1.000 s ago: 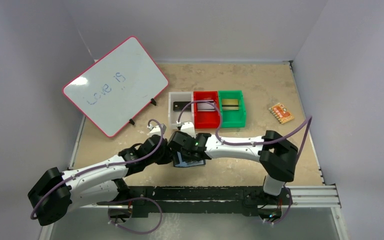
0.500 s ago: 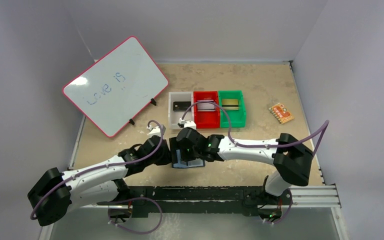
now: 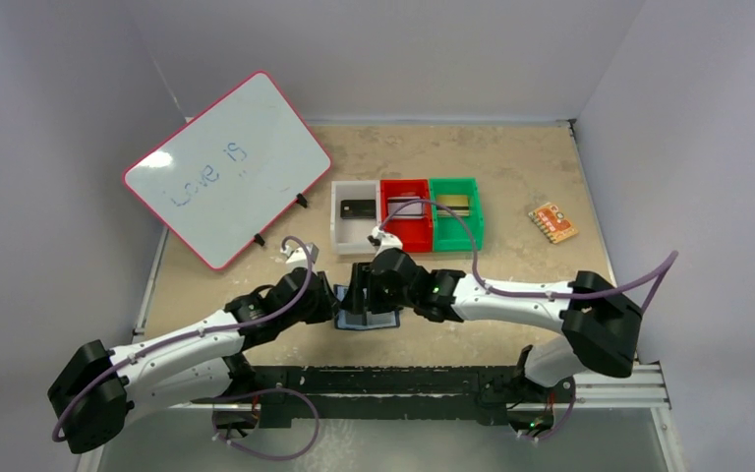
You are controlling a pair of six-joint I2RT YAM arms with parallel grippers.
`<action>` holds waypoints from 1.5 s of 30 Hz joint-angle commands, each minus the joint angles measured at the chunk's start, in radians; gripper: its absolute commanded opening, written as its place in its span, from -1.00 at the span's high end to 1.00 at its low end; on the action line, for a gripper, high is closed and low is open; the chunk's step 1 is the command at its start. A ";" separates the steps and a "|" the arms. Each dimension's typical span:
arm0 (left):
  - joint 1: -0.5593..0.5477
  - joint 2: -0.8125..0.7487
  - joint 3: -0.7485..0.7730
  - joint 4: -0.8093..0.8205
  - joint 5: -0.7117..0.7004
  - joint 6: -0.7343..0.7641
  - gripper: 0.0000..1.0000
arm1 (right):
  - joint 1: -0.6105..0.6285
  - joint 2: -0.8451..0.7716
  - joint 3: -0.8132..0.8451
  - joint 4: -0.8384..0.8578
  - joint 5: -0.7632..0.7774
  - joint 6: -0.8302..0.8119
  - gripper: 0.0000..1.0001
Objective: Take the credit cards out of the card holder
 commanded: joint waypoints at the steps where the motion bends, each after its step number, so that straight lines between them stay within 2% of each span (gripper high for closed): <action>1: -0.004 -0.014 0.004 0.020 -0.049 -0.024 0.42 | -0.038 -0.081 -0.058 0.048 0.026 0.049 -0.26; 5: -0.004 -0.023 0.007 0.011 -0.077 -0.037 0.21 | -0.059 -0.159 -0.108 0.061 0.061 0.054 -0.24; 8: -0.004 -0.023 0.009 0.009 -0.090 -0.042 0.12 | -0.076 -0.227 -0.150 0.085 0.088 0.053 -0.30; 14: -0.004 0.001 0.005 0.013 -0.094 -0.057 0.05 | -0.082 -0.341 -0.238 0.195 0.121 0.018 -0.36; 18: -0.004 0.017 0.000 0.034 -0.076 -0.057 0.04 | -0.096 -0.335 -0.272 0.264 0.047 0.016 -0.30; 22: -0.004 0.049 0.002 0.071 -0.036 -0.042 0.04 | -0.103 -0.233 -0.247 0.284 -0.056 0.017 -0.23; 25: -0.004 0.083 0.007 0.085 -0.019 -0.036 0.12 | -0.104 -0.154 -0.218 0.300 -0.118 0.016 -0.16; 29: -0.004 0.123 0.012 0.084 -0.015 -0.032 0.35 | -0.105 -0.084 -0.194 0.291 -0.146 0.029 -0.12; 35: -0.004 0.139 0.008 0.068 -0.010 -0.025 0.57 | -0.108 -0.047 -0.208 0.317 -0.176 0.035 -0.08; 45: -0.004 0.167 0.002 0.067 -0.014 -0.001 0.83 | -0.134 0.002 -0.229 0.350 -0.187 0.049 -0.06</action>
